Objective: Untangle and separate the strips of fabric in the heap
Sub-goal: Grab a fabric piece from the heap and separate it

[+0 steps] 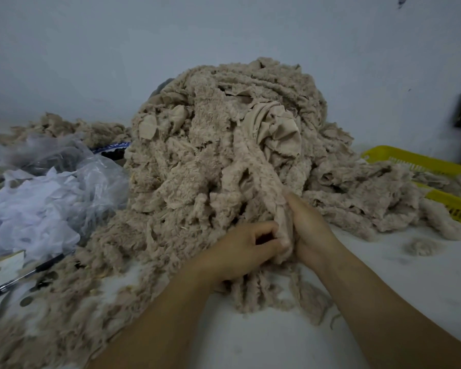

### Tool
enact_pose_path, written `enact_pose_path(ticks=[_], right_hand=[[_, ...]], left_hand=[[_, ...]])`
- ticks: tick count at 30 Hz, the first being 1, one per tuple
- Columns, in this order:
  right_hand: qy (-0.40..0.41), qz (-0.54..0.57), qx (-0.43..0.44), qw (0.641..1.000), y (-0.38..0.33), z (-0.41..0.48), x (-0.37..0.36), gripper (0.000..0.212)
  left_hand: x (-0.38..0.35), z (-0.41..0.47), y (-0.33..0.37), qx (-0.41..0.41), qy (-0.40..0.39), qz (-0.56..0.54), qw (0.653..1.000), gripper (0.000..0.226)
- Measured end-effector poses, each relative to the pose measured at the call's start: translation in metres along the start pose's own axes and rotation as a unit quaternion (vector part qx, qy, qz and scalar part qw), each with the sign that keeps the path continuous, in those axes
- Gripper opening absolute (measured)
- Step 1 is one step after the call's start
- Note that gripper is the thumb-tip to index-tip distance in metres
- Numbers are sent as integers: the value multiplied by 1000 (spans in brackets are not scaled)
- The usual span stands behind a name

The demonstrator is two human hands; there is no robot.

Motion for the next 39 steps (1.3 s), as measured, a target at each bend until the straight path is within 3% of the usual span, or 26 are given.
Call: enact_pose_path(ticks=[4,6,10,13,17,20,23,26,28,32,36,39], right_hand=[[73,27,-9,997,-4,1,9,35],[94,-35,13,995,-8,1,11,35],[56,-228,112,966,-19,-10,-7,31],[47,-289,153,944,-23,-16,-19,45],[-55,-206,171,962,-20,-19,-33,45],[-106,-296,175,933,-12,-16,-39,37],[-120,-385,162,901,-2,-11,-41,12],[-113,-402,168,893,-2,-14,-43,11],[-104,-413,178,887,-3,-14,-43,12],[-80,-408,187,890,-4,-14,-39,4],[-14,-343,181,922,-11,-14,-30,28],[27,-272,118,955,-8,-7,-17,40]], left_hand=[[0,-1,-8,39,-8,-1,999,33],[4,0,-13,63,24,-22,997,35],[23,3,-16,69,144,-117,980,23],[28,0,-27,105,190,-269,938,12],[30,1,-29,106,175,-444,872,19],[36,1,-33,107,199,-523,822,21],[34,1,-39,125,207,-570,785,18],[26,1,-41,139,180,-618,752,10],[26,2,-41,129,173,-645,733,19],[31,4,-38,98,183,-653,728,22],[31,5,-36,96,180,-611,765,8],[31,5,-33,89,177,-605,771,16]])
Point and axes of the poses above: each hand's wrist, its own z-axis towards the middle knuckle, its own x-axis out of the back of the hand, y = z × x, the point moved 8 cm from there along z, towards the middle knuckle, and after that the axes turned 3 degrees about -y, right-handed, at the moved point
